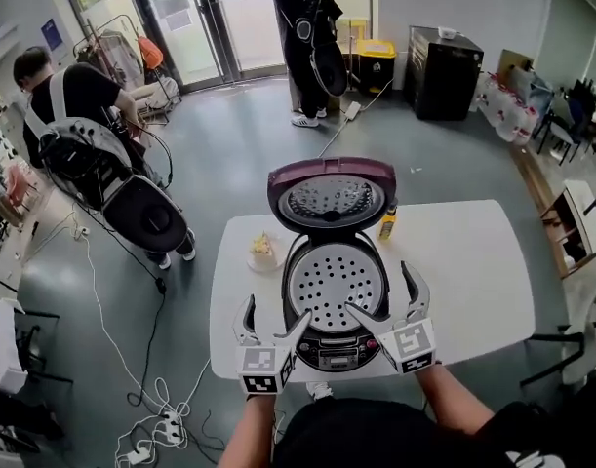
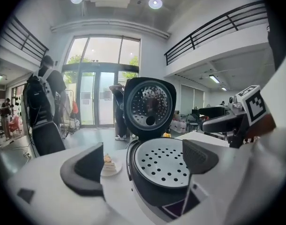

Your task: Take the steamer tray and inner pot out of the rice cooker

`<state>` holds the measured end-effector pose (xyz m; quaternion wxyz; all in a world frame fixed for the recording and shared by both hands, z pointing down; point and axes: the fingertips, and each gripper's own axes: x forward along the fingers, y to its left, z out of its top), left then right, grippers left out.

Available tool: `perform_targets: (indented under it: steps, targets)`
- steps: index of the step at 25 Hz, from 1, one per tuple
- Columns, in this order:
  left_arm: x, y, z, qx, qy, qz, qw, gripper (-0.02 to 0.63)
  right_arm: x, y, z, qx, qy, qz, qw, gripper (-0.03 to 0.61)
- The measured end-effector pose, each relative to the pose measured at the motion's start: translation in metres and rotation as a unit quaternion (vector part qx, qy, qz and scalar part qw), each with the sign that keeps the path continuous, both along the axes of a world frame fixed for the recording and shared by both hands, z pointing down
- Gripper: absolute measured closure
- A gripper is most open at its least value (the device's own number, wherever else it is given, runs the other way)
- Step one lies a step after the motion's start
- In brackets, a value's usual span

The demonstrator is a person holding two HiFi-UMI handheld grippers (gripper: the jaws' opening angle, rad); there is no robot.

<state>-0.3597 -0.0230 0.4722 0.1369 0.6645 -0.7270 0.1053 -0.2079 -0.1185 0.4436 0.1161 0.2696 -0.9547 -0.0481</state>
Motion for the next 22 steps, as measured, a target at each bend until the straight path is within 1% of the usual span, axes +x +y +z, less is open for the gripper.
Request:
perform_targets:
  steps: [2, 4, 6, 8, 12, 17, 22]
  targets:
    - [-0.008, -0.013, 0.009, -0.026, -0.004, 0.019, 0.9995, 0.100, -0.002, -0.009, 0.010, 0.003, 0.028, 0.015, 0.999, 0.026]
    - [-0.014, -0.024, 0.023, -0.070, -0.016, 0.039, 0.9967, 0.098, -0.003, -0.017, 0.024, 0.008, 0.067, 0.025, 0.997, 0.026]
    - [-0.020, -0.032, 0.041, -0.120, -0.031, 0.054, 0.9909, 0.095, -0.004, -0.028, 0.037, 0.016, 0.109, 0.034, 0.993, 0.026]
    - [-0.023, -0.043, 0.054, -0.154, -0.041, 0.066, 0.9850, 0.094, -0.004, -0.041, 0.049, 0.014, 0.142, 0.040, 0.989, 0.026]
    - [-0.025, -0.064, 0.071, -0.198, -0.059, 0.079, 0.9752, 0.094, -0.007, -0.060, 0.079, -0.021, 0.193, 0.041, 0.980, 0.026]
    - [-0.025, -0.083, 0.091, -0.246, -0.057, 0.082, 0.9641, 0.095, -0.010, -0.079, 0.111, -0.041, 0.259, 0.039, 0.964, 0.029]
    - [-0.023, -0.092, 0.104, -0.275, -0.055, 0.087, 0.9561, 0.108, -0.017, -0.092, 0.133, -0.063, 0.289, 0.021, 0.955, 0.031]
